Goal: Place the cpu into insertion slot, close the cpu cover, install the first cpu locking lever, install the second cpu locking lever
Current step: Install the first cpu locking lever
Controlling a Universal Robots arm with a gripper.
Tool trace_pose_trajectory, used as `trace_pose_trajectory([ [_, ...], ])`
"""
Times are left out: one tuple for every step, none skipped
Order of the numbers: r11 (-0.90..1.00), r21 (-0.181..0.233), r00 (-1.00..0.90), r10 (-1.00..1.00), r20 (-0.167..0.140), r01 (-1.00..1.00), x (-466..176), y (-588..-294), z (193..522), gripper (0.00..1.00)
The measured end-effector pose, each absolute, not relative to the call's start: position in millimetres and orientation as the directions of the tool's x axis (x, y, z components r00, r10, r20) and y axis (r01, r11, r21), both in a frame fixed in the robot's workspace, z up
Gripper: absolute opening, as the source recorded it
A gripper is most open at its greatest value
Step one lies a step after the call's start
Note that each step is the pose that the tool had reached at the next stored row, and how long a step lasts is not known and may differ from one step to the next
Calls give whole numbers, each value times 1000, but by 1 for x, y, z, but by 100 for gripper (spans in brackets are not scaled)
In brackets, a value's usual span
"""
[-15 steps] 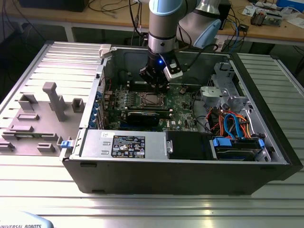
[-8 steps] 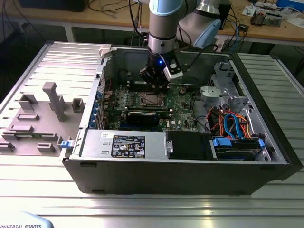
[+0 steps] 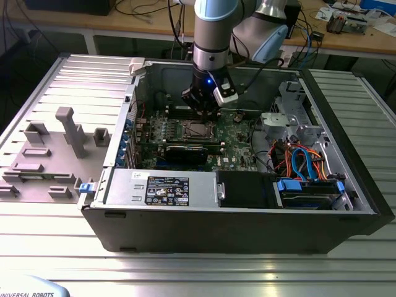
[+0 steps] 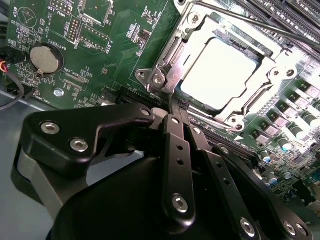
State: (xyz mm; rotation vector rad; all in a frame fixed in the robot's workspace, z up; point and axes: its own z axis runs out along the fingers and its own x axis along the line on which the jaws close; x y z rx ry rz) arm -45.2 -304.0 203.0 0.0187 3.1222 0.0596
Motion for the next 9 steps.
trace_pose_trajectory([
  [999,39,-1000,12,-19,12,-45,-304,203,11],
  [999,39,-1000,12,-19,11,-45,-304,202,11],
  [999,39,-1000,12,-19,12,-45,-304,202,11],
  [999,38,-1000,12,-18,12,-45,-304,201,11],
  [999,38,-1000,12,-18,12,-45,-304,201,11],
  [999,38,-1000,12,-18,11,-45,-304,200,11],
  [999,39,-1000,12,-18,12,-44,-304,200,11],
  [999,40,-1000,12,-18,12,-44,-304,200,11],
  [999,41,-1000,12,-18,12,-44,-304,200,11],
])
